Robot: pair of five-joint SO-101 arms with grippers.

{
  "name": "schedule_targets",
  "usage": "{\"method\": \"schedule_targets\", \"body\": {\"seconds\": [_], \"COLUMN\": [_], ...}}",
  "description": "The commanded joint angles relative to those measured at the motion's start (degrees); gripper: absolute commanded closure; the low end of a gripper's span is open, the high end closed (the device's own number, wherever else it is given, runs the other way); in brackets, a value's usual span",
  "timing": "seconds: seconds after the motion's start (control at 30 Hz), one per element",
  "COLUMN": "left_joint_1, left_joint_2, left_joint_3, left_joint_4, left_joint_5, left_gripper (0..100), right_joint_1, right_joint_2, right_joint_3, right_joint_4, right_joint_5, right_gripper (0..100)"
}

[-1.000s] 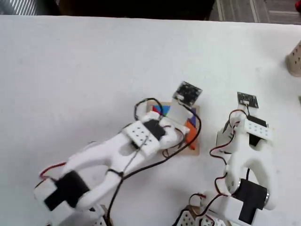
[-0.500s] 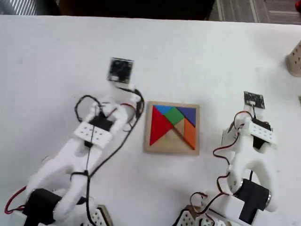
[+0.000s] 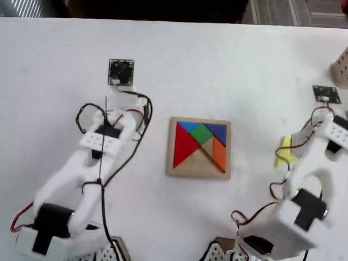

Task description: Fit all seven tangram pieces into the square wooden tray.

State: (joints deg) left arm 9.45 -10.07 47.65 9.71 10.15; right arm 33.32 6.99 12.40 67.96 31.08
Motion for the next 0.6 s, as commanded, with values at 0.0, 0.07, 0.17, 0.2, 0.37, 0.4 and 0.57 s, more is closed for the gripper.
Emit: {"method": "schedule_targets", "body": {"seconds": [0.0, 0.07, 0.17, 0.2, 0.37, 0.4, 0.57], "left_joint_1": [-0.48, -0.48, -0.57, -0.48, -0.04, -0.04, -0.04], "left_joint_2": [1.71, 1.71, 1.71, 1.71, 2.07, 2.07, 2.07], "left_joint_3": [-4.48, -4.40, -4.40, -4.40, -4.40, -4.40, -4.40], "left_joint_4": [-1.32, -1.32, -1.32, -1.32, -1.32, -1.32, -1.32], "left_joint_5": [-0.44, -0.44, -0.44, -0.44, -0.79, -0.79, -0.88], "left_gripper": [97, 97, 97, 97, 97, 97, 97], "right_joint_1": [0.48, 0.57, 1.10, 1.54, 1.45, 0.66, -2.33], "right_joint_2": [8.13, 13.14, 19.38, 21.14, 26.68, 26.95, 27.03], "right_joint_3": [-14.77, -20.22, -26.99, -28.75, -34.81, -35.60, -36.75], "right_joint_4": [2.68, 3.74, 8.04, 9.54, 17.71, 18.86, 21.32], "right_joint_5": [1.14, 2.73, 1.14, -1.85, -16.88, -17.67, -20.31], "right_gripper": [98.1, 98.1, 98.0, 98.0, 88.8, 86.5, 85.0]}}
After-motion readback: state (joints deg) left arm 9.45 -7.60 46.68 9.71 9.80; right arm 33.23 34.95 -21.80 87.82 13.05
